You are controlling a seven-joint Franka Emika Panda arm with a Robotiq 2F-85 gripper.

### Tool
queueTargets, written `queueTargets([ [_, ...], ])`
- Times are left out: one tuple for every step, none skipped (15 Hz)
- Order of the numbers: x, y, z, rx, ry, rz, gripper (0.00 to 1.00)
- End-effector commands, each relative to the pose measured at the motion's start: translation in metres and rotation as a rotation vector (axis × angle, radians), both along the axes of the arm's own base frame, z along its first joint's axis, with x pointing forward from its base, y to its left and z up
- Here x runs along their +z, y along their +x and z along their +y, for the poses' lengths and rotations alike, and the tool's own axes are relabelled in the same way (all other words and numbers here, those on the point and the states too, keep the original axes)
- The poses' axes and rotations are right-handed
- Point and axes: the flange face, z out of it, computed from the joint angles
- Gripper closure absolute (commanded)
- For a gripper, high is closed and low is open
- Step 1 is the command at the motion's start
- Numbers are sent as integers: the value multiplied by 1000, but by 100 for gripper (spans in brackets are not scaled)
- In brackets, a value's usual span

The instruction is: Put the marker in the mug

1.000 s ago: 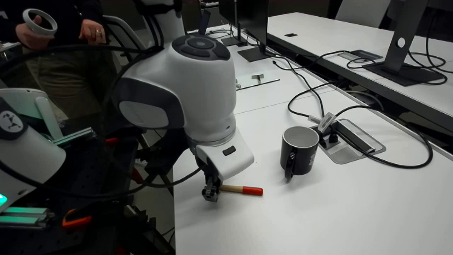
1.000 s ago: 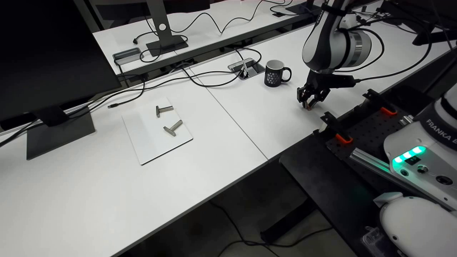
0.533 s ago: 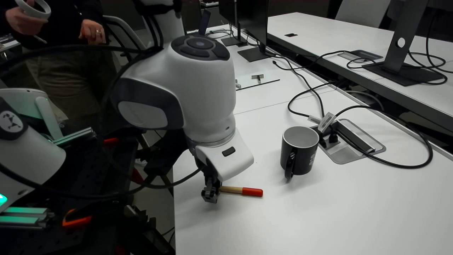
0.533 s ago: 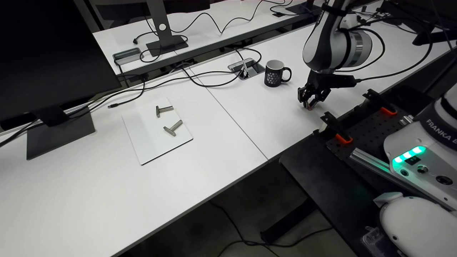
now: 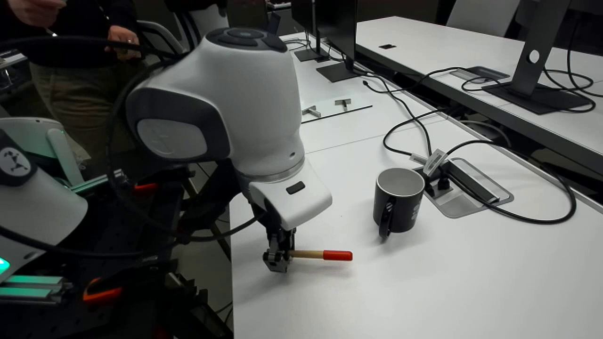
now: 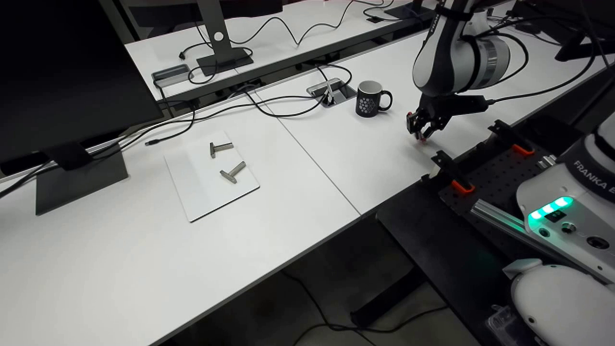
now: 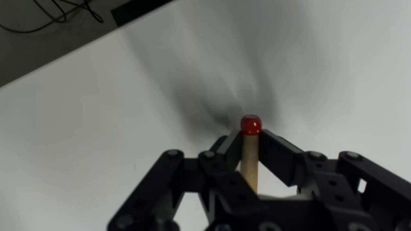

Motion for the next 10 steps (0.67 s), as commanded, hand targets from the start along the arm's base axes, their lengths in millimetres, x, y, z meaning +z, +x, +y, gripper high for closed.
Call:
queueTargets([
  [23,-2,7,18,-56,-19,92],
  [27,0,8,27,-67,-18,92],
  [31,2,8,38,-77,-21,92],
  [36,4,9,48,-91,-24,92],
  [40,7,9,55,-104,-28,92],
  [45,11,8,64,-121,-36,92],
  [49,14,7,70,-134,-43,92],
  [55,17,6,77,-148,-53,92],
  [60,21,5,83,-158,-65,92],
  [66,24,4,88,-168,-77,92],
])
